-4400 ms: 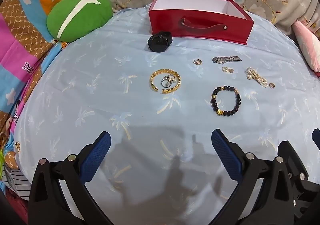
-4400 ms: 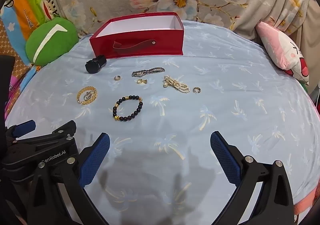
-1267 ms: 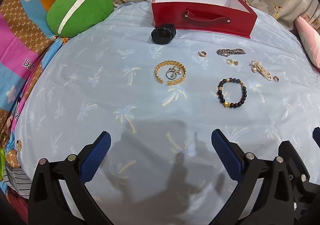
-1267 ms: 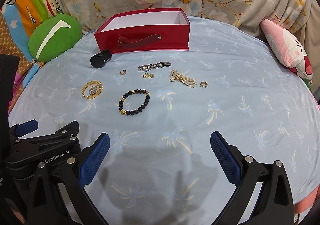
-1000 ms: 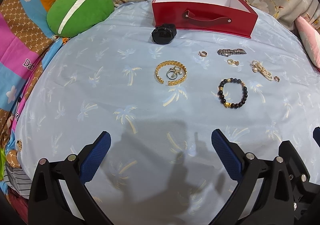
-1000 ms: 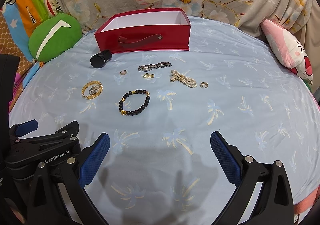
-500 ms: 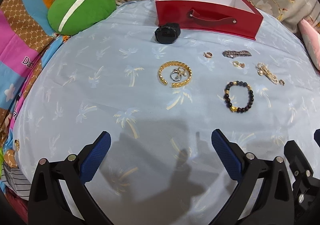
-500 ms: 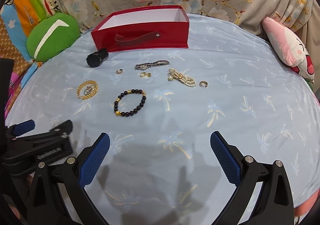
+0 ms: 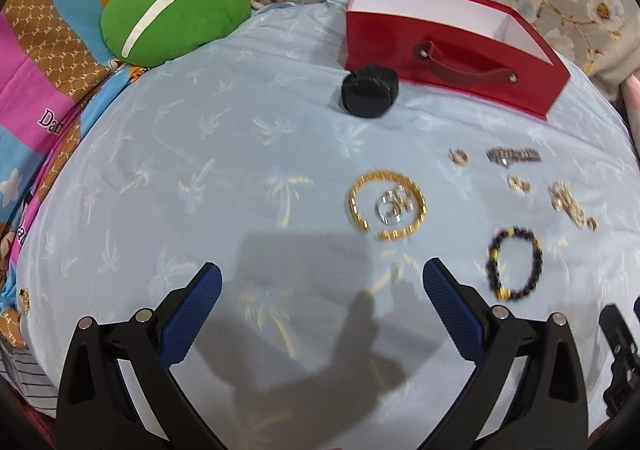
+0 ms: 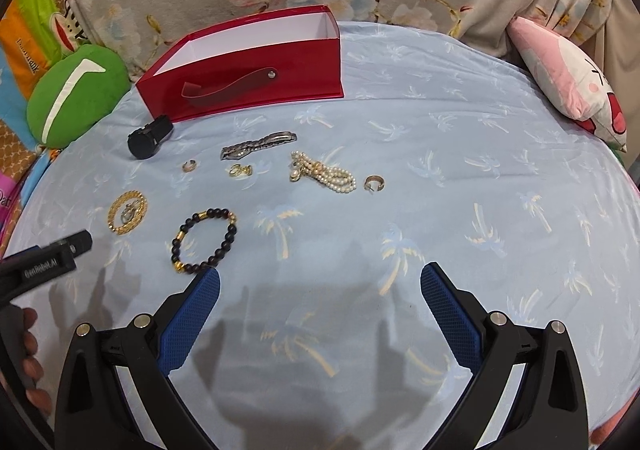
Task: Organize jewelry
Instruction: 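Reach the left tool to the black smartwatch and grasp it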
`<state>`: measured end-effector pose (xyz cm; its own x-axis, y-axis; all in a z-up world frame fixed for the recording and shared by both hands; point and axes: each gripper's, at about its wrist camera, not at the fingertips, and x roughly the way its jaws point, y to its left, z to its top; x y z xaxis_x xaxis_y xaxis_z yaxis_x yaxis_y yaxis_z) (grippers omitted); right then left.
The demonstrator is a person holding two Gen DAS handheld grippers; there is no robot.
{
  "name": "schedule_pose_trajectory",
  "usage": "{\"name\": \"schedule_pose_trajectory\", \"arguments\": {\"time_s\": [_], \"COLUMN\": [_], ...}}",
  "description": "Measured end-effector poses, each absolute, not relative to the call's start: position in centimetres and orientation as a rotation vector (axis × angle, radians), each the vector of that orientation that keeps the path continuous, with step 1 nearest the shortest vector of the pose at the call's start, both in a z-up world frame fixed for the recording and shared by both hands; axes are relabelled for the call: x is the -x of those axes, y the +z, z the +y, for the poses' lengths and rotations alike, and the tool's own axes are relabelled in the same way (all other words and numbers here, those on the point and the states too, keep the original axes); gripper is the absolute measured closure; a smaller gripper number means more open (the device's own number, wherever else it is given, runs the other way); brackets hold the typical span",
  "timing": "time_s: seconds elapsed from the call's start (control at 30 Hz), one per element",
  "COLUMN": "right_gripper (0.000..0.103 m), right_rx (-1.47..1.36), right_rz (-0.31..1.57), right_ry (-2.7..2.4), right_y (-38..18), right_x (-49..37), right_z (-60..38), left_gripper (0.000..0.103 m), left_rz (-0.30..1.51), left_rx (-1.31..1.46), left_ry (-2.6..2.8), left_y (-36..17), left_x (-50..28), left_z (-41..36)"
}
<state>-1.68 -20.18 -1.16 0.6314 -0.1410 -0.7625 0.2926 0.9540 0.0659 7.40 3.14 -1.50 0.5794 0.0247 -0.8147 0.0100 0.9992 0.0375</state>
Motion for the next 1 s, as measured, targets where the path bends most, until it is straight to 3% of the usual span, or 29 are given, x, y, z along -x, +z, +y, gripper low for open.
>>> {"name": "schedule_pose_trajectory", "arguments": {"time_s": [0.43,0.83,0.93,1.0], "right_gripper": [0.005,0.005,0.005,0.005], "right_rx": [-0.218,-0.226,-0.232,-0.234], "right_rz": [0.887,0.912,0.914,0.917], "right_ry": [-0.234,-0.189,-0.185,-0.182], "right_y": [-3.0,-4.2,-4.3,-4.4], "right_x": [-1.4,-3.5,-3.8,-4.0], "right_z": [-20.9,-20.2,-20.2,-20.3], "left_gripper": [0.005,0.006,0.018,0.034], "left_rz": [0.954,0.98,0.996,1.017], "left_rx": [0.008,-0.02,-0.008,0.002], "left_ry": [-0.022,-0.053,-0.074,-0.088], "left_y": [-1.9,-4.3,-4.5,-4.8], "left_x": [-19.1,-24.4,-24.6,-24.8], "left_z": [1.2,-2.1,-2.4,-2.4]}}
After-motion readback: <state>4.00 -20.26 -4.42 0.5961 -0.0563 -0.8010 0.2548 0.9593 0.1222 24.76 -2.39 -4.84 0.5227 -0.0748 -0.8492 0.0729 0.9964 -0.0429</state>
